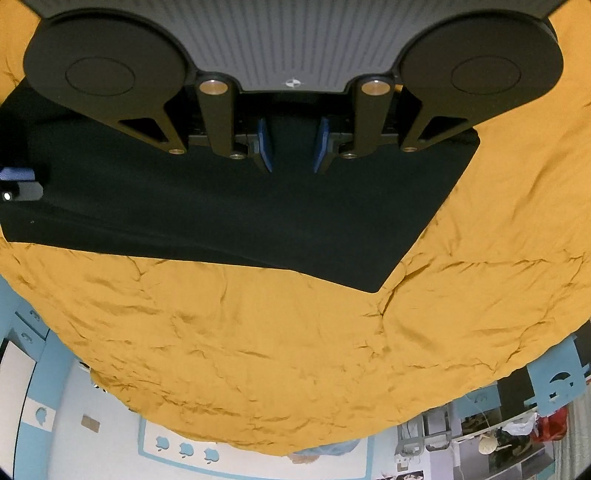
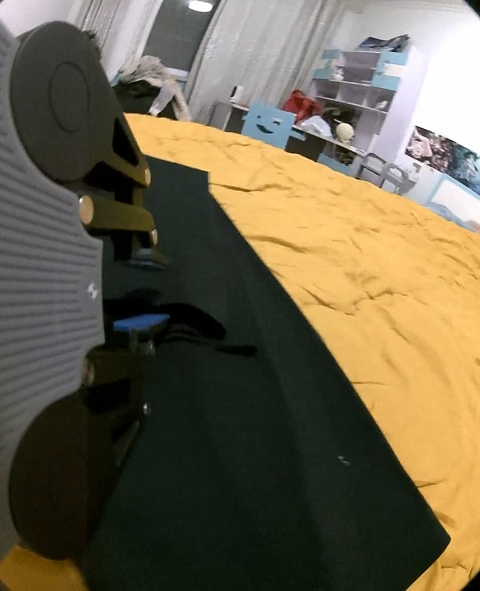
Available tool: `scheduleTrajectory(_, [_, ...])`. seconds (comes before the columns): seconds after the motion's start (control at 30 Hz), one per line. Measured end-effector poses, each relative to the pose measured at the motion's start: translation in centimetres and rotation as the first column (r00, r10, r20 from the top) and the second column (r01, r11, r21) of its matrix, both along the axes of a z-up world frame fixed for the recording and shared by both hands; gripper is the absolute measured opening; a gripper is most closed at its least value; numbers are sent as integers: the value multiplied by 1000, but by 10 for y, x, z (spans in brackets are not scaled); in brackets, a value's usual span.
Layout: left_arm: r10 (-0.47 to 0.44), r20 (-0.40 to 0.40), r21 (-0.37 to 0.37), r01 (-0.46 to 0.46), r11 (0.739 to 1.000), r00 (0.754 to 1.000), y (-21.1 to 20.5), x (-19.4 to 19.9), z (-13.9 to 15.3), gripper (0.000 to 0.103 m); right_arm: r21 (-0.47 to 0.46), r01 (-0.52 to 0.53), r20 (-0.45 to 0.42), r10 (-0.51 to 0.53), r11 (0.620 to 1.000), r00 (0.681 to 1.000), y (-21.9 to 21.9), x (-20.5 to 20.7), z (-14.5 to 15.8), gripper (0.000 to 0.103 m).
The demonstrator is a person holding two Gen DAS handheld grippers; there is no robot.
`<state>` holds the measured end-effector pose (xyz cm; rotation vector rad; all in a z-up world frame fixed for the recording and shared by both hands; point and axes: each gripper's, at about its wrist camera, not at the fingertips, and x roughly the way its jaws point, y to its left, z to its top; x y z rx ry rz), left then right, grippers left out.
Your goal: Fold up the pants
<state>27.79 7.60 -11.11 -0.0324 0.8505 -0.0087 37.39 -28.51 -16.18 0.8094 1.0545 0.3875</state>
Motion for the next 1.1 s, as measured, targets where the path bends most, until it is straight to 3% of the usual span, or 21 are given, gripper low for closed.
scheduleTrajectory(0.13, [1,0,-8,-1,1000,1000,-1,2,0,31,5,26,-18,-26,1000,1000,1,19,-8,21])
scheduleTrajectory(0.2, [4,0,-10,-4,1000,1000,-1,2,0,31,-8,32,-23,-32,999,999,2,26,-11,3])
scheduleTrajectory(0.23, [6,0,-12,-6,1000,1000,0,3,0,31,-16,36,-13,-36,999,999,3,27,-10,0])
scheduleTrajectory(0.4, [6,15,-22,-6,1000,1000,0,4,4,31,-33,17,99,-13,999,995,-2,24,22,0])
scheduleTrajectory(0.47, [-6,19,-30,7,1000,1000,-2,6,4,31,-107,2,140,13,994,990,-1,28,33,0])
scheduleTrajectory(0.57, [-28,15,-20,28,999,999,-8,10,2,31,-195,-8,98,28,981,995,1,38,19,0])
scheduleTrajectory(0.73, [-55,-6,-12,55,998,998,-16,14,-4,31,-164,15,41,-8,986,999,-11,31,2,3])
scheduleTrajectory(0.87, [-47,-11,-11,47,999,999,-12,12,-5,31,-108,33,25,-31,994,999,-20,10,4,20])
scheduleTrajectory(1.1, [-10,-50,7,10,1000,999,5,10,-11,28,15,17,-40,-16,1000,999,-25,-24,-1,22])
